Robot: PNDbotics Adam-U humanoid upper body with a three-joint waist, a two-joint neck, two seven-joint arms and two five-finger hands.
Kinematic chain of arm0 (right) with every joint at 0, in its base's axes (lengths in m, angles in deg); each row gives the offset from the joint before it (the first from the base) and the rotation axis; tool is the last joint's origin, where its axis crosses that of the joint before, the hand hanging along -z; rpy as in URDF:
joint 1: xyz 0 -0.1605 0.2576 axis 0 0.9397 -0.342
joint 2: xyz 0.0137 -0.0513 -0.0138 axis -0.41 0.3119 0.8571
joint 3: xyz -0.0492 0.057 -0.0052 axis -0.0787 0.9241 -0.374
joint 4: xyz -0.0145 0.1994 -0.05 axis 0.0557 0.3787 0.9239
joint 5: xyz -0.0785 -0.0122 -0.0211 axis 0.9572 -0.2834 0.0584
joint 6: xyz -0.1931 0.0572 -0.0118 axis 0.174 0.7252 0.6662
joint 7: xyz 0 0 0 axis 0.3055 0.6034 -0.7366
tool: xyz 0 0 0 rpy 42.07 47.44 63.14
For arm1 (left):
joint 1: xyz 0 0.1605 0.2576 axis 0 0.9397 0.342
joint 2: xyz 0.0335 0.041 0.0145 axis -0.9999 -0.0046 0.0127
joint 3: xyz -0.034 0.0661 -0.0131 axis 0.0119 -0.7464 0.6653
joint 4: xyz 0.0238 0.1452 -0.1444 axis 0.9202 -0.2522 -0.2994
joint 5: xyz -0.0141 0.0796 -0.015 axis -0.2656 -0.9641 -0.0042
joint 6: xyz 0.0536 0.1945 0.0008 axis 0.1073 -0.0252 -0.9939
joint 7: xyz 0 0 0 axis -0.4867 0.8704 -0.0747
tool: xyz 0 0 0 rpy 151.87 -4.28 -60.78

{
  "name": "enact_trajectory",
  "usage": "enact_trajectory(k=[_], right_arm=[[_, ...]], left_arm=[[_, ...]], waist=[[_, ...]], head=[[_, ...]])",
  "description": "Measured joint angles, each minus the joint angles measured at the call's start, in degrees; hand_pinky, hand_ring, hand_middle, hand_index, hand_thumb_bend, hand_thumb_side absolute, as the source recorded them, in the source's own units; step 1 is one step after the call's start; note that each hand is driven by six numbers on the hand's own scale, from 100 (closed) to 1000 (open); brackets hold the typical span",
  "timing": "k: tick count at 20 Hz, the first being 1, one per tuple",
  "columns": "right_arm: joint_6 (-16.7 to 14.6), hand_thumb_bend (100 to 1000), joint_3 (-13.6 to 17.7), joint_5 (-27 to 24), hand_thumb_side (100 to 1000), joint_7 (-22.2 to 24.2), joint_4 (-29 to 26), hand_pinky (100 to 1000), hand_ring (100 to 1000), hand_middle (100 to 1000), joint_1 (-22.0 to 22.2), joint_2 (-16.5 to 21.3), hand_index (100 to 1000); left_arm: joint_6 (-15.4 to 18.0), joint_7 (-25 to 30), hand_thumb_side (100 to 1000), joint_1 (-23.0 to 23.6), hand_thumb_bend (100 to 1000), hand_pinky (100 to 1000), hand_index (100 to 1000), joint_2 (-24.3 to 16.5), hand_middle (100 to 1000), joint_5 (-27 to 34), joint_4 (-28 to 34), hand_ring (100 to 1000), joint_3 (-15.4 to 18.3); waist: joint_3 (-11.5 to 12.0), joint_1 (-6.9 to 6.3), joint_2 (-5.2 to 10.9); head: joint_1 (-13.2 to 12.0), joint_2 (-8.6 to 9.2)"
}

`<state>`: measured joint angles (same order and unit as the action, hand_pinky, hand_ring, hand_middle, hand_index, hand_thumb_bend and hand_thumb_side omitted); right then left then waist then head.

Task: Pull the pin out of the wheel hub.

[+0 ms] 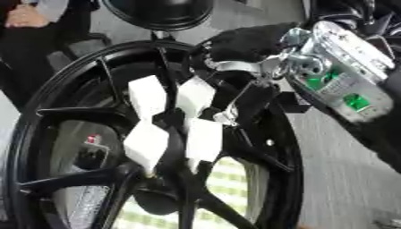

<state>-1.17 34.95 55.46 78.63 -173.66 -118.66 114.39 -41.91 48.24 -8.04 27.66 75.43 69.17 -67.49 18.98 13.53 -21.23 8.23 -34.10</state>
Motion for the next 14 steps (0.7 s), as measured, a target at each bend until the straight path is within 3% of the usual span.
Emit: enact_trajectory(k=[6,10,14], right_arm=[[-0.3,202,0.0,0.0,294,-0.4,0.3,961,893,696,0.0,-0.2,728],[-0.4,183,-0.2,-0.6,276,-0.9,0.4,956,881,666,0.0,-0.2,698],[-0.3,157,-0.3,-1.2,173,-1.5,0.4,948,846,610,0.0,-0.2,653]], left_arm=[[-0.2,0.2,938,-0.1,124,850,817,0.0,767,0.2,0.0,764,0.0],[-0.3,0.3,939,-0.1,125,850,817,0.0,768,0.2,0.0,764,0.0],[-0.3,0.3,937,-0.1,124,851,813,0.0,765,0.2,0.0,765,0.0]], waist=[[0.0,0.00,-0.01],[0.0,0.00,-0.01],[0.0,0.00,0.00]], head=[[0.0,0.01],[0.0,0.01],[0.0,0.01]])
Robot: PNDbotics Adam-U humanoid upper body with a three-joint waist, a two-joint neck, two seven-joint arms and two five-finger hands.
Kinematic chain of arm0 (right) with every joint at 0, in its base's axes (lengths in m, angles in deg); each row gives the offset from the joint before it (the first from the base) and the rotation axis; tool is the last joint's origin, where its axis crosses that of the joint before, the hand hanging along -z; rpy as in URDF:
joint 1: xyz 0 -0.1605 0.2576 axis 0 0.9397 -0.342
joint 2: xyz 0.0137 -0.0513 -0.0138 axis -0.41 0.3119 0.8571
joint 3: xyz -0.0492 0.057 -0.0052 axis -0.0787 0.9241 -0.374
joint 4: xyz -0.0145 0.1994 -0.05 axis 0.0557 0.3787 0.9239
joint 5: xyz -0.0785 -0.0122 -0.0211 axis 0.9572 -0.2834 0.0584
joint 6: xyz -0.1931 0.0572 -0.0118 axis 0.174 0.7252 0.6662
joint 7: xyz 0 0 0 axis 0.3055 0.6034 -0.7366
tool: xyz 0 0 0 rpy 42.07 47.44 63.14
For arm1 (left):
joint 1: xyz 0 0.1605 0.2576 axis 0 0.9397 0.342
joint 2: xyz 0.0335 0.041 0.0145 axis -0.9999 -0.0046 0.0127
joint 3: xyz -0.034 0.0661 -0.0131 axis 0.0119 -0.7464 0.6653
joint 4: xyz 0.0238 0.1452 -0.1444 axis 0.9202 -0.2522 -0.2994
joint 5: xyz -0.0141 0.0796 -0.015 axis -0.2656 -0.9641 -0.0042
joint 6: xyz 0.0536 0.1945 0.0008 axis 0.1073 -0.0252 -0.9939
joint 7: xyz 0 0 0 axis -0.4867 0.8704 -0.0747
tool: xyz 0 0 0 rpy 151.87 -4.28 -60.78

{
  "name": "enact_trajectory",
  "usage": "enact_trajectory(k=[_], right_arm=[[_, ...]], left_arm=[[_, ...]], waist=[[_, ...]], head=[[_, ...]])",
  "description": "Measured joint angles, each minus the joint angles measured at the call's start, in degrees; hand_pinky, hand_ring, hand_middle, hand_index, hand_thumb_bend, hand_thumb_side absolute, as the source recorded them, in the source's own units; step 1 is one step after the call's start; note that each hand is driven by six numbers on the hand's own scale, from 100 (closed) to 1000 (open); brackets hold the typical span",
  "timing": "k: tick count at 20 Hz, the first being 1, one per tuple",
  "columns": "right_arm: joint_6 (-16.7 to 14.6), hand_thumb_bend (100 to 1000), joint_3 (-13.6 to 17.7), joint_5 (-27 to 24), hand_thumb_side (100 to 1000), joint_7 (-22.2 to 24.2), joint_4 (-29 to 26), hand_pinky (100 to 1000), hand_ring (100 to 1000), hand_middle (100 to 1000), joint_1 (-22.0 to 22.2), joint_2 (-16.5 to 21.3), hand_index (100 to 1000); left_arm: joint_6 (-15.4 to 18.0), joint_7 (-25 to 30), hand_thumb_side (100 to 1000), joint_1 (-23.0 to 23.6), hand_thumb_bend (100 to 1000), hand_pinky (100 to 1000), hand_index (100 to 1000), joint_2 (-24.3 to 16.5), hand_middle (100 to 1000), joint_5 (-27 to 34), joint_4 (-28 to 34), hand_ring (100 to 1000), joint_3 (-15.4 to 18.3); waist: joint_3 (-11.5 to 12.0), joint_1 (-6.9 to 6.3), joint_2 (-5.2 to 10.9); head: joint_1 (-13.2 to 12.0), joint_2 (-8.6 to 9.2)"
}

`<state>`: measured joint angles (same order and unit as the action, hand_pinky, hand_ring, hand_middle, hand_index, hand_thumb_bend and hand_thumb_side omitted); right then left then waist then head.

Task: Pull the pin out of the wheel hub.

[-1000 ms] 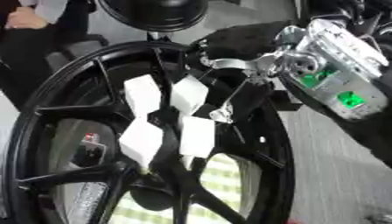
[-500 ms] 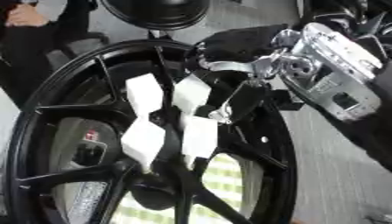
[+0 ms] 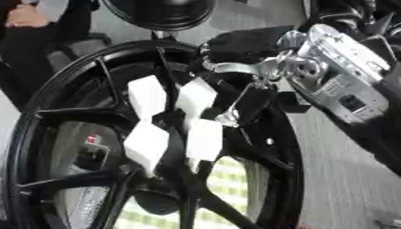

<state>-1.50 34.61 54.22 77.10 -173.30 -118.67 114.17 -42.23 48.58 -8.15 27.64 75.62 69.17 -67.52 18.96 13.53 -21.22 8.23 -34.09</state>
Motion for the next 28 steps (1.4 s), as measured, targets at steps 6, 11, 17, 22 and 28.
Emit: enact_trajectory(k=[6,11,17,22,28], right_arm=[[0.3,100,-0.1,-0.8,100,-1.5,0.4,941,814,533,0.0,-0.1,586],[1.1,100,-0.2,-0.8,100,-3.8,0.6,935,796,498,0.0,-0.2,557],[2.7,100,0.3,-2.2,100,-5.4,0.7,934,798,484,-0.5,-0.4,543],[4.3,100,2.2,-3.9,100,-5.4,-0.4,940,802,494,-1.5,0.0,552],[7.6,100,7.9,-6.5,100,-6.5,-3.0,949,805,507,0.1,3.8,565]], left_arm=[[-0.2,0.2,937,0.0,124,853,810,0.0,763,0.2,0.0,766,0.0],[-0.3,0.2,937,0.0,125,854,808,0.0,762,0.2,0.0,767,0.0],[-0.5,0.5,938,0.0,126,855,805,0.0,762,0.2,0.0,769,0.0],[-0.7,0.7,937,0.3,127,856,806,0.0,763,0.2,0.0,769,-0.1],[-0.8,0.7,936,1.5,126,856,806,0.0,764,0.2,0.0,770,-0.1]], waist=[[0.0,0.00,0.00],[0.0,0.00,0.01],[-0.1,0.00,0.25],[-0.4,0.00,0.90],[-2.1,-0.13,2.46]], head=[[0.0,0.02],[0.0,0.02],[0.1,0.02],[0.1,0.00],[-0.1,-0.62]])
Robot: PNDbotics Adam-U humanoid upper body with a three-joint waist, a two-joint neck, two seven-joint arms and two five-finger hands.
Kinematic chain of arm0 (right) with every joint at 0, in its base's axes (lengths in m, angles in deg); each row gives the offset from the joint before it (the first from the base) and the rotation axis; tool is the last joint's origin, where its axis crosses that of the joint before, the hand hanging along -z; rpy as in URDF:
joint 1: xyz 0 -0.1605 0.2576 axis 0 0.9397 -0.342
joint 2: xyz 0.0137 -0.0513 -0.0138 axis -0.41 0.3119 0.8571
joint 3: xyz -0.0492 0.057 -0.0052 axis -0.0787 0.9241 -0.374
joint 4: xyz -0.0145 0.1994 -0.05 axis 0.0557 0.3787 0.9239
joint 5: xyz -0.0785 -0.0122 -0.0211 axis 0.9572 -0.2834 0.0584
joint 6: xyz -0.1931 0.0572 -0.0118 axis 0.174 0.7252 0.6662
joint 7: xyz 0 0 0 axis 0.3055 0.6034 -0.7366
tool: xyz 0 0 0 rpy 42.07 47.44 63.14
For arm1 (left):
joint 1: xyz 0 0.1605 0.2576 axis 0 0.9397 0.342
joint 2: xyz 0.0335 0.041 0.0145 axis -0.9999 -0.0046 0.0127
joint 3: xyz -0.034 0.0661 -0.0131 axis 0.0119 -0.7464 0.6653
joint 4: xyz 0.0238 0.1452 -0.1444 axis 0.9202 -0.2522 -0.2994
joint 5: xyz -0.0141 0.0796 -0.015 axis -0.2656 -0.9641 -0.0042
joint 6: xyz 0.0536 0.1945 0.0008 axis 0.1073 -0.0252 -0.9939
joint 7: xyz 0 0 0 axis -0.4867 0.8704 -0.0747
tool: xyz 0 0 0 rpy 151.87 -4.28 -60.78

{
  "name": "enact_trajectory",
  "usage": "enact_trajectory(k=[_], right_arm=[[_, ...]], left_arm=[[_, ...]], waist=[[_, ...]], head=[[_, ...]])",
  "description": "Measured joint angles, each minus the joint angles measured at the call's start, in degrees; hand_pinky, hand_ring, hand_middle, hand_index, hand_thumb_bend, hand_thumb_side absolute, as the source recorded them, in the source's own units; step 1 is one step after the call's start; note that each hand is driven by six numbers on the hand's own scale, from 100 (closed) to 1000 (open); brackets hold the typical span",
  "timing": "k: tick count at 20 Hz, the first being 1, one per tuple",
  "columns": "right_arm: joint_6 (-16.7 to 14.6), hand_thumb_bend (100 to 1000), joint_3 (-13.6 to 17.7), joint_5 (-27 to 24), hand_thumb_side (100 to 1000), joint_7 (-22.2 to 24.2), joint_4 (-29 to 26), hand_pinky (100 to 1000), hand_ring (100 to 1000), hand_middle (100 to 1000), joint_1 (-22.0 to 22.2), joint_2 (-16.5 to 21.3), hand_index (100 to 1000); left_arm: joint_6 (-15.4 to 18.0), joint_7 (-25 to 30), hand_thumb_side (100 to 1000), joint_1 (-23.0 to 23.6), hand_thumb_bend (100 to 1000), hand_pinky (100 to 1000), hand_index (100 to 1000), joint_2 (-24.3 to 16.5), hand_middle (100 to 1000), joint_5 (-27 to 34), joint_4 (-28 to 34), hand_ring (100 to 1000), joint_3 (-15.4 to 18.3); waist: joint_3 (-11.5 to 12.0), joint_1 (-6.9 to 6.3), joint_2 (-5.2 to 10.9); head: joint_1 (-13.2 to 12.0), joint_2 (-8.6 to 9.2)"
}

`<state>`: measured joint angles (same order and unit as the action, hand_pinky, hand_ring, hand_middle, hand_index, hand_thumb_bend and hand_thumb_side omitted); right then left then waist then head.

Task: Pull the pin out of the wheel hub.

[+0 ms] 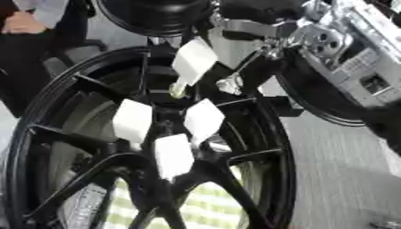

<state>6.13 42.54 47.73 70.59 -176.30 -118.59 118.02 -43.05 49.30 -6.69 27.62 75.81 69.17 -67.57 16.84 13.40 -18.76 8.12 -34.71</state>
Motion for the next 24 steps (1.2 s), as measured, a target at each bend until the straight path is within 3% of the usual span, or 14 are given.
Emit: enact_trajectory(k=[3,11,16,24], right_arm=[[1.9,100,3.2,-1.0,100,-1.6,-0.9,951,807,530,2.9,2.6,588],[8.1,100,15.3,-3.0,100,-10.6,2.0,942,806,538,20.1,11.2,599],[10.7,100,22.4,-4.5,100,-16.6,6.0,937,804,540,29.6,12.9,602],[13.7,100,29.5,-5.0,100,-23.0,13.8,919,798,541,39.0,13.2,606]], left_arm=[[-0.1,-0.1,933,0.5,125,857,806,0.0,764,0.0,0.0,770,0.1],[-0.1,-0.7,931,2.2,122,858,807,0.0,766,-0.5,0.0,771,0.7],[0.5,-1.6,921,3.0,119,858,808,0.1,768,-1.1,0.0,772,1.6],[2.0,-3.7,906,3.5,114,857,808,0.4,768,-1.8,0.0,772,3.3]], waist=[[-0.8,-0.57,0.25],[-4.1,-2.22,1.04],[-5.9,-4.03,1.72],[-7.9,-6.03,2.93]], head=[[-0.6,-0.45],[-3.2,-1.04],[-4.5,-2.00],[-6.1,-3.42]])
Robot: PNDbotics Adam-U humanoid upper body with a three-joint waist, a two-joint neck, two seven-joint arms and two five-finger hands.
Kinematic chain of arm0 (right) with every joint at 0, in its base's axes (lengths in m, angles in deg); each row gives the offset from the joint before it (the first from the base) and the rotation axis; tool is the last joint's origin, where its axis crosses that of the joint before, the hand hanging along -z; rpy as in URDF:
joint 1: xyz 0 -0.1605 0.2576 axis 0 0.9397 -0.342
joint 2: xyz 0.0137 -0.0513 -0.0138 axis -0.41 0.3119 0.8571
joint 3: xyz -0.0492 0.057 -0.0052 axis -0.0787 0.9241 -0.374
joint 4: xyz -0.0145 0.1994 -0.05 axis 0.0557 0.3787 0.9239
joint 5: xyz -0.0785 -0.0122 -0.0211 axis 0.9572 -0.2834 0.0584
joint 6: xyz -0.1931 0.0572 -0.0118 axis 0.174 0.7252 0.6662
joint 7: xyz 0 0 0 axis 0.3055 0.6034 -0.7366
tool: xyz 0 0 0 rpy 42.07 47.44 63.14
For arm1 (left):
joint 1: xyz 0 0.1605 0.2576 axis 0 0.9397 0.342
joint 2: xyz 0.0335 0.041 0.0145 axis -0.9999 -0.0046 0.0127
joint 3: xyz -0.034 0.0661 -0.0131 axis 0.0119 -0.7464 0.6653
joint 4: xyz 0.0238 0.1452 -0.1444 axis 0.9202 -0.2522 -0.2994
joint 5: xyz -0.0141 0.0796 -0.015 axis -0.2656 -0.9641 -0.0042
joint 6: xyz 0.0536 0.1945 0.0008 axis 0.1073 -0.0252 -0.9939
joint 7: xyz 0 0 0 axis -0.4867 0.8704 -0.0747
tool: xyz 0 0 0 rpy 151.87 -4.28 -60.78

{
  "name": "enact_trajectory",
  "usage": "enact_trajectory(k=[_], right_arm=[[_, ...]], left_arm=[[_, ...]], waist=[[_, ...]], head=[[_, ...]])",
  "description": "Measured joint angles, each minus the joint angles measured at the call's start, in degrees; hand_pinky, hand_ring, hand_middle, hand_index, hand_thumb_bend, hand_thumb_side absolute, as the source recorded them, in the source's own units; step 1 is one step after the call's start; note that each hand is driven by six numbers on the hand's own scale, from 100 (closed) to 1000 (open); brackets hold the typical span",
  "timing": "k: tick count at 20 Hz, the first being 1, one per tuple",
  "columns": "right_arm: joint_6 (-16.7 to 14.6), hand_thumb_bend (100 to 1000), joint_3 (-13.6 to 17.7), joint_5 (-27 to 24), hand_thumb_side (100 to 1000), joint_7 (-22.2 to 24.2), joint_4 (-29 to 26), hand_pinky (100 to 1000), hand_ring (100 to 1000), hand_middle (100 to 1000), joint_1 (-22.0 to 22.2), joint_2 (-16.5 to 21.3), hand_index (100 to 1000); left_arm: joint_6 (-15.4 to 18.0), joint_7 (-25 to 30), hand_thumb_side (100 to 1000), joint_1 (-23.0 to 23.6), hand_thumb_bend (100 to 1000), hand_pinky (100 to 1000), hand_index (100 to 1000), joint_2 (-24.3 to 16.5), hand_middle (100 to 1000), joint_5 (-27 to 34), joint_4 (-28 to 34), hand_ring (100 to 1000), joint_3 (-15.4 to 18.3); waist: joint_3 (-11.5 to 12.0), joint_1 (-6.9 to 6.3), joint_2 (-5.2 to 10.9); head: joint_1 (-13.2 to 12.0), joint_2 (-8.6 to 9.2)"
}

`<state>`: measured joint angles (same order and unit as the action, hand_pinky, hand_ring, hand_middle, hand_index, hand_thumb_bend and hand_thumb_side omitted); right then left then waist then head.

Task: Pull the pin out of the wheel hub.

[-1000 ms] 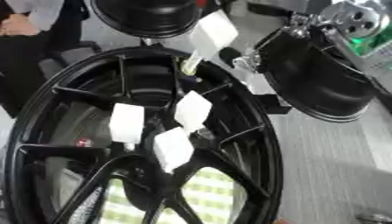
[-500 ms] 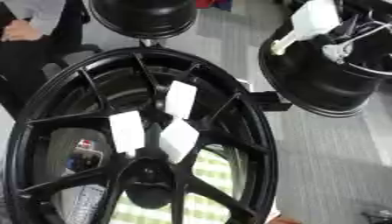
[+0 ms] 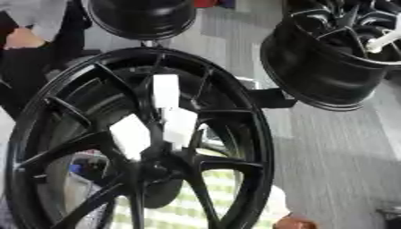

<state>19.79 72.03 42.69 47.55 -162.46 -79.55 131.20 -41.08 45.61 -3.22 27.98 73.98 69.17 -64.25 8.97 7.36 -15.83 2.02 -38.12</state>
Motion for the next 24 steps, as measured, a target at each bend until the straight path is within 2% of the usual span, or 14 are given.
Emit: enact_trajectory(k=[9,11,12,14,17,18,19,24], right_arm=[[0.5,100,1.5,-1.5,100,-3.4,4.5,915,796,549,4.4,-2.2,615],[1.0,100,1.7,-1.5,100,-3.7,4.9,910,797,580,5.4,-3.0,646],[1.5,100,1.8,-1.4,100,-3.8,5.4,906,809,640,6.1,-3.6,698],[2.5,100,1.8,-1.2,102,-3.9,6.4,908,829,700,7.4,-5.2,741],[3.8,100,1.8,-0.7,102,-3.7,7.7,908,829,700,8.3,-6.9,741],[4.1,100,1.8,-0.6,309,-3.6,7.9,924,912,840,8.3,-7.1,835],[4.2,100,1.8,-0.4,345,-3.3,8.0,927,922,851,8.5,-7.3,847],[4.0,100,1.8,0.5,364,-0.8,8.3,931,931,859,9.3,-8.1,854]], left_arm=[[0.5,-0.8,906,0.4,112,857,809,0.3,768,-0.4,0.0,773,0.4],[0.5,-0.8,907,0.4,112,856,808,0.4,767,-0.5,0.0,773,0.4],[0.5,-0.8,907,0.4,111,857,808,0.5,767,-0.5,0.0,773,0.4],[0.5,-0.8,907,0.4,111,856,808,0.7,767,-0.5,0.0,773,0.4],[0.4,-0.7,907,0.4,111,856,808,0.7,767,-0.5,0.0,773,0.4],[0.4,-0.7,908,0.4,111,857,809,0.7,768,-0.5,0.0,774,0.4],[0.4,-0.7,908,0.4,111,857,809,0.7,768,-0.5,0.0,774,0.4],[0.3,-0.5,909,0.4,112,857,809,0.7,768,-0.5,0.0,774,0.3]], waist=[[-0.4,-0.73,0.30],[-0.4,-0.69,0.30],[-0.4,-0.65,0.30],[-0.4,-0.66,0.27],[-0.3,-0.77,0.26],[-0.3,-0.79,0.26],[-0.3,-0.79,0.26],[-0.4,-0.86,0.26]], head=[[-0.3,-0.11],[-0.3,-0.11],[-0.3,-0.11],[-0.3,-0.10],[-0.4,-0.10],[-0.4,-0.10],[-0.4,-0.10],[-0.4,-0.10]])
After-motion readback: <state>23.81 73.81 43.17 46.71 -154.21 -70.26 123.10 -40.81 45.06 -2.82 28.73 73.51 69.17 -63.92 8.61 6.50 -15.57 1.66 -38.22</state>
